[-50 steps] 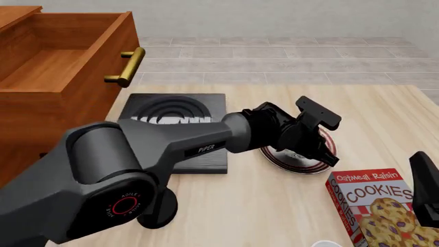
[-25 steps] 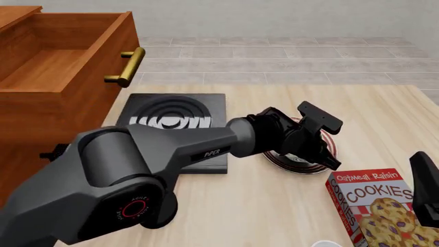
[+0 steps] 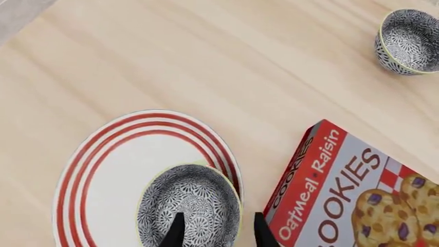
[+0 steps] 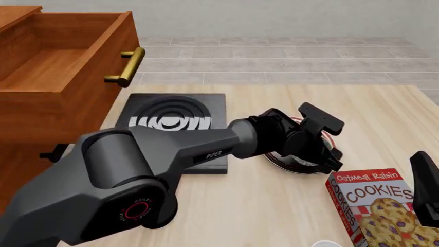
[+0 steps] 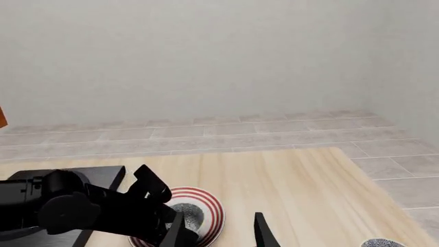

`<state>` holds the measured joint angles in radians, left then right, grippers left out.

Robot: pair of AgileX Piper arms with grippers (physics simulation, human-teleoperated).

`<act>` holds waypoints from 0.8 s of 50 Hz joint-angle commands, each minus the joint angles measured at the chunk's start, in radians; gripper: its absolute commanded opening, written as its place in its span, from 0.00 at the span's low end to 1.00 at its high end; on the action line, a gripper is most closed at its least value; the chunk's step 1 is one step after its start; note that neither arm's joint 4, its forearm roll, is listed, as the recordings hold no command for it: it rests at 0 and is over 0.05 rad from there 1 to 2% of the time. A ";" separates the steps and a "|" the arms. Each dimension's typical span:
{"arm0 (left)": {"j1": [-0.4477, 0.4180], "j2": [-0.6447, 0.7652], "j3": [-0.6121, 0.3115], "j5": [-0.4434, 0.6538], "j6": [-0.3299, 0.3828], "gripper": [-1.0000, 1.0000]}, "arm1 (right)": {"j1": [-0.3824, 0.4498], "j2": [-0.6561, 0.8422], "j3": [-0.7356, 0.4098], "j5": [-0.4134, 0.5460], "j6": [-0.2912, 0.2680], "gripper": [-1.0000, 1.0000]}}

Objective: Pick the akita bowl in the top layer of the wooden cabinet and place it on the plate.

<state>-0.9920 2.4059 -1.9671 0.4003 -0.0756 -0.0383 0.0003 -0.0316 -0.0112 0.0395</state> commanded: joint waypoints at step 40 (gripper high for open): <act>-0.009 -0.072 -0.117 0.124 0.029 1.00 | 0.004 0.000 -0.003 0.000 -0.013 1.00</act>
<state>-0.9994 2.3515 -2.0404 0.4832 -0.0599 -0.0347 0.0004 -0.0334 -0.0110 0.0291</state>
